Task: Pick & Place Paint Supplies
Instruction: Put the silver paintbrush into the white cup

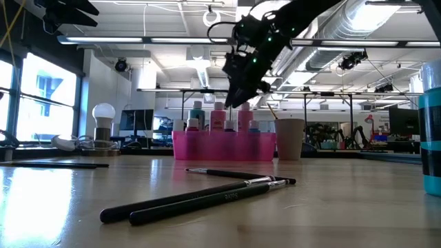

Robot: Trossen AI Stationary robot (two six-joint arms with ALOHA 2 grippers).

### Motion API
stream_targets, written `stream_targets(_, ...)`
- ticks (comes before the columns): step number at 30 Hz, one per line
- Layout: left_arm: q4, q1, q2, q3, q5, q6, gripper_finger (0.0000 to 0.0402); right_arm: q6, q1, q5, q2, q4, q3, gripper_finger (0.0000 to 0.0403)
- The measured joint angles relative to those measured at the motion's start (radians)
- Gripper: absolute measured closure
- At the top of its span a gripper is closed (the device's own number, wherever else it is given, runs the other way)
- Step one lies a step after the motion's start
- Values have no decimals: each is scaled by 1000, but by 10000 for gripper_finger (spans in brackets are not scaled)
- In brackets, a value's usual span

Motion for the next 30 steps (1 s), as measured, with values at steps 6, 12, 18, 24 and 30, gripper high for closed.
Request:
stream_targets(6,0,0,0,0,0,0,249,54,28,-89,-108,-9,0,225)
stream_targets(12,1,0,0,0,0,2,249,75,89,-179,-217,16,0,225)
stream_targets(18,1,0,0,0,-1,2,249,76,173,-203,-317,80,0,225)
stream_targets(24,1,0,0,0,-1,2,249,71,243,-199,-388,185,1,226)
stream_targets(30,1,0,0,0,-8,2,249,70,271,-199,-409,248,1,227)
